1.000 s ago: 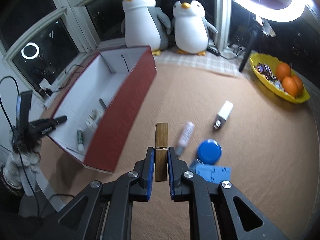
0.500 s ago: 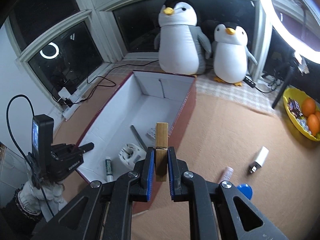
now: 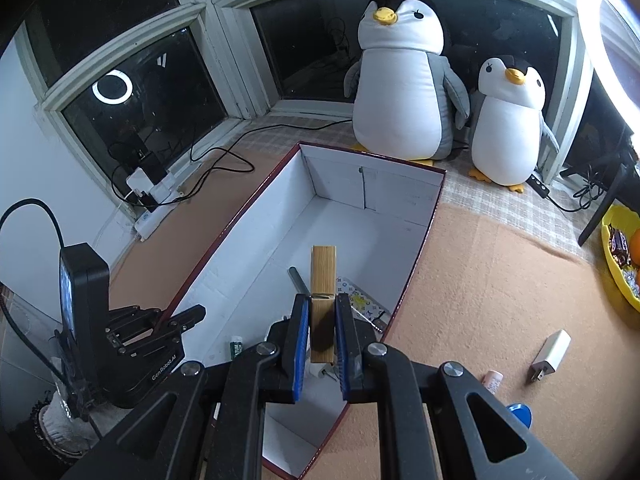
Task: Organize rigid objects
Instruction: 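Open the right tool to drop the clothespin into the box, then move the right tool to the white charger and grasp it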
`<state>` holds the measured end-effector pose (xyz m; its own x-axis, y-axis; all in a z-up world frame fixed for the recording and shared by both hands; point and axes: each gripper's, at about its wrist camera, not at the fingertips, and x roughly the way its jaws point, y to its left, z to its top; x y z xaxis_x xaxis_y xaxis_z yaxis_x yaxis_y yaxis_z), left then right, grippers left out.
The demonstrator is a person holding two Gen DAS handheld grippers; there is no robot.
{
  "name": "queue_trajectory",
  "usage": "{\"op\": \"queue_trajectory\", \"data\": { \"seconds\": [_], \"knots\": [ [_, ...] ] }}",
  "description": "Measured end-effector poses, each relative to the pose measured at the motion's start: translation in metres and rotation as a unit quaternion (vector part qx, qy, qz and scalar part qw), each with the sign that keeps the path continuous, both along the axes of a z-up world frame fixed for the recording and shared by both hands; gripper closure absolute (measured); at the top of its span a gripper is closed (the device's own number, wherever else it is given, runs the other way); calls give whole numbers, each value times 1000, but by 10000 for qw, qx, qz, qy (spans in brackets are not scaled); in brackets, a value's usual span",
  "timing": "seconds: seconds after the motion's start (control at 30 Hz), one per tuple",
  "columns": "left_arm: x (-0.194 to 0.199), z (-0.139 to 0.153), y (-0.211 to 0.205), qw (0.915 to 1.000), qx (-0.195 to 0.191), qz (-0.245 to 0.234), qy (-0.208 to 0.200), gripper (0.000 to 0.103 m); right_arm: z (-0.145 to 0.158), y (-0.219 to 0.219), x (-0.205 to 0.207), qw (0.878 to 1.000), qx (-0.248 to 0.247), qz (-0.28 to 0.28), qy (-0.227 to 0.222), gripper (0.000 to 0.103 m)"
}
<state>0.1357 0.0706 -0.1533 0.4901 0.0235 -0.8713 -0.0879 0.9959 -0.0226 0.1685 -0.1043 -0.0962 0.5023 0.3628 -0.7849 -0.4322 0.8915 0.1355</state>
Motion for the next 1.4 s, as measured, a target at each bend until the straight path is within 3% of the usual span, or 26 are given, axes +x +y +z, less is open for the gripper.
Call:
{"op": "queue_trajectory", "data": {
  "seconds": [0.23,0.27,0.33,0.37,0.63,0.87,1.03,1.4],
  "knots": [
    [-1,1,0,10000,-5,56,-1,96,-8,2,3,9999,20,120,72,91],
    [-1,1,0,10000,-1,58,2,96,-8,3,4,9999,39,138,74,89],
    [-1,1,0,10000,10,62,4,96,-6,2,4,9999,63,148,25,73],
    [-1,1,0,10000,13,65,3,96,-4,2,3,9999,76,143,-35,70],
    [-2,1,0,10000,30,76,6,96,5,-8,-1,9997,138,55,-171,58],
    [-1,1,-1,10000,34,65,10,96,15,-34,-7,9982,376,-362,-278,55],
    [0,1,-2,10000,51,39,11,96,24,-54,-17,9964,318,-608,-491,49],
    [1,2,-1,10000,22,2,3,96,23,-103,-40,9901,254,-1200,-680,46]
  ]
}}
